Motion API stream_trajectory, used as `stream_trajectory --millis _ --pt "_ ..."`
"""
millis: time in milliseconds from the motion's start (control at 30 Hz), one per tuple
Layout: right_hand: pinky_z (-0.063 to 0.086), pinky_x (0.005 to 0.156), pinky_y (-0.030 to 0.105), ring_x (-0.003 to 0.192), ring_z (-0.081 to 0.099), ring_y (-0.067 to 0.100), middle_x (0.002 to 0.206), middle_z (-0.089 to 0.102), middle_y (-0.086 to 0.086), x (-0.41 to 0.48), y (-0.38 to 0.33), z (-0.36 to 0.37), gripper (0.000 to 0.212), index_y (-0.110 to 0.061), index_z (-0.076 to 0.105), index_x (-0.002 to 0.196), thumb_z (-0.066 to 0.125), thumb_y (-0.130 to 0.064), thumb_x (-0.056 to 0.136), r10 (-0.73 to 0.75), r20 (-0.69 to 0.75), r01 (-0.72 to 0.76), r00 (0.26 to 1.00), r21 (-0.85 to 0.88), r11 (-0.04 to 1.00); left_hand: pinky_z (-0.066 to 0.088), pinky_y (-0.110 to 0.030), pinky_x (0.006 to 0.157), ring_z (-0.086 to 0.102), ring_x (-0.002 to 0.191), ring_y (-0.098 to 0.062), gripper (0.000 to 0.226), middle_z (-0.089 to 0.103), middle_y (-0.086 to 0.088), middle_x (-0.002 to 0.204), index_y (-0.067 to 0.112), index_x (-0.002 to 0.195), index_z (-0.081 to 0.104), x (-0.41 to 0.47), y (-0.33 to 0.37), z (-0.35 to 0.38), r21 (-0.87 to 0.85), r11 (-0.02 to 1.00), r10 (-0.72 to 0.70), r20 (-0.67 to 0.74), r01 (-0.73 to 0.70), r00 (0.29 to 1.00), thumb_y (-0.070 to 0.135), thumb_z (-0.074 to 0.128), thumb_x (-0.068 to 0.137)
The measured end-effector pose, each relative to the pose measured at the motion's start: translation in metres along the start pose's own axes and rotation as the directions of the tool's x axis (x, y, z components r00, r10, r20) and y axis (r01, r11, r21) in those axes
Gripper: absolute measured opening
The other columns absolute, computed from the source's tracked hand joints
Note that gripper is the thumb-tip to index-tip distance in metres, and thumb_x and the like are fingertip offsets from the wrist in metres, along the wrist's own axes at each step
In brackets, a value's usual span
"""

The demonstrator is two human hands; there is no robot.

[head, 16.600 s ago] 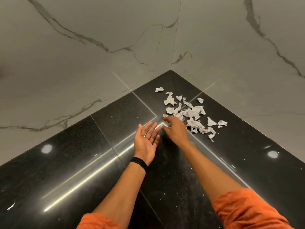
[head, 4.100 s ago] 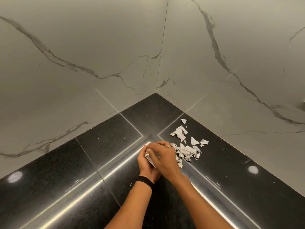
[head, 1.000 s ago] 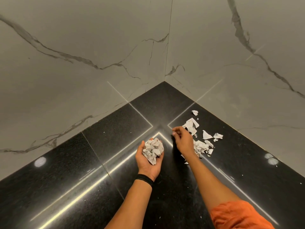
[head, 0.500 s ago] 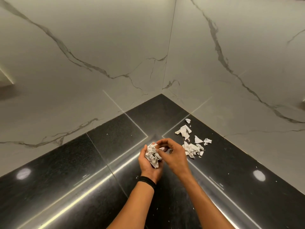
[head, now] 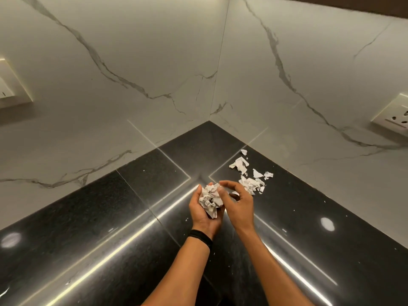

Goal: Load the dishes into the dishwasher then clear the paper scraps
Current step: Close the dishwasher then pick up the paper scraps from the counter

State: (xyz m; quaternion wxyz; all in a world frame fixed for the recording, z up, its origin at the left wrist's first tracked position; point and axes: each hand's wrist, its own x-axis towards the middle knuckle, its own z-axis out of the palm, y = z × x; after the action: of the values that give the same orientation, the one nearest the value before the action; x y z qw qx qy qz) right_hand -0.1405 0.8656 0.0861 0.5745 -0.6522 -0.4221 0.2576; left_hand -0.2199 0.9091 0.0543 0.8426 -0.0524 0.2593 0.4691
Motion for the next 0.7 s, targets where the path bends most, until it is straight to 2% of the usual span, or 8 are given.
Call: stream_trajectory --millis 100,200,233,300,400,467,567,700 --pt "0.056 0.094 0.048 0.109 0.067 0.016 0.115 0.07 -0.006 -0.025 0.004 0.005 0.019 -0.028 0.071 0.111 0.069 -0.017 0.095 0.026 -0.053 -0.021 0.998 0.079 0.997 0.04 -0.039 0.107 0.062 0.095 -0.026 0.034 0.064 -0.012 0.101 0.008 0.106 0.067 -0.012 -0.007 -0.016 0.02 0.999 -0.026 0.033 0.025 0.999 0.037 0.059 0.091" --pt "0.054 0.1 0.045 0.115 0.066 0.019 0.121 0.069 -0.004 -0.053 0.009 0.009 0.026 -0.029 0.069 0.119 0.066 -0.032 0.094 0.093 -0.043 -0.085 0.995 0.159 0.984 0.039 -0.044 0.11 0.062 0.101 -0.031 0.037 0.064 -0.015 0.106 0.006 0.109 0.065 -0.033 -0.016 -0.035 0.088 0.994 -0.065 0.063 0.059 0.996 0.038 0.058 0.092" --pt "0.054 0.099 0.043 0.114 0.067 0.02 0.121 0.071 -0.002 -0.064 0.01 0.009 0.029 -0.028 0.068 0.121 0.066 -0.035 0.093 0.125 -0.037 -0.116 0.991 0.188 0.975 0.044 -0.043 0.106 0.063 0.101 -0.031 0.04 0.064 -0.017 0.108 0.005 0.112 0.064 -0.044 -0.02 -0.039 0.105 0.992 -0.08 0.064 0.073 0.995 0.038 0.057 0.092" --pt "0.056 0.095 0.035 0.111 0.069 0.015 0.118 0.072 -0.003 -0.088 0.011 0.007 0.031 -0.026 0.068 0.122 0.07 -0.034 0.092 0.169 -0.029 -0.16 0.985 0.2 0.967 0.056 -0.039 0.087 0.067 0.092 -0.03 0.042 0.068 -0.017 0.101 0.001 0.107 0.068 -0.068 -0.027 -0.046 0.144 0.987 -0.072 0.037 0.066 0.997 0.038 0.052 0.096" --pt "0.054 0.1 0.036 0.115 0.066 0.008 0.123 0.069 -0.007 -0.131 0.015 0.0 0.042 -0.03 0.067 0.124 0.077 -0.041 0.085 0.157 0.01 -0.157 0.987 0.166 0.974 0.059 -0.031 0.068 0.07 0.077 -0.024 0.043 0.069 -0.014 0.09 0.002 0.098 0.072 -0.1 -0.044 -0.06 0.199 0.98 -0.005 -0.009 0.007 1.0 0.035 0.045 0.1" --pt "0.048 0.109 0.038 0.127 0.057 0.007 0.13 0.065 -0.012 -0.158 0.02 -0.009 0.046 -0.033 0.067 0.126 0.078 -0.043 0.082 0.144 0.019 -0.145 0.989 0.131 0.981 0.059 -0.029 0.067 0.069 0.078 -0.022 0.042 0.069 -0.013 0.092 0.002 0.103 0.069 -0.122 -0.058 -0.073 0.219 0.976 0.027 -0.016 -0.023 1.0 0.034 0.042 0.102" --pt "0.044 0.114 0.039 0.138 0.048 0.007 0.133 0.064 -0.015 -0.2 0.029 -0.029 0.04 -0.036 0.067 0.124 0.079 -0.031 0.086 0.163 0.021 -0.165 0.986 0.124 0.978 0.06 -0.031 0.076 0.069 0.091 -0.025 0.046 0.07 -0.017 0.105 -0.001 0.113 0.066 -0.153 -0.083 -0.098 0.246 0.969 0.042 -0.017 -0.036 0.999 0.035 0.04 0.102" --pt "0.044 0.113 0.039 0.136 0.049 0.005 0.129 0.066 -0.015 -0.263 0.044 -0.058 0.035 -0.031 0.07 0.12 0.079 -0.026 0.087 0.197 0.014 -0.197 0.98 0.133 0.971 0.061 -0.029 0.072 0.071 0.086 -0.023 0.044 0.069 -0.017 0.104 0.0 0.111 0.064 -0.197 -0.12 -0.135 0.249 0.968 0.034 -0.075 -0.014 0.997 0.033 0.037 0.104"
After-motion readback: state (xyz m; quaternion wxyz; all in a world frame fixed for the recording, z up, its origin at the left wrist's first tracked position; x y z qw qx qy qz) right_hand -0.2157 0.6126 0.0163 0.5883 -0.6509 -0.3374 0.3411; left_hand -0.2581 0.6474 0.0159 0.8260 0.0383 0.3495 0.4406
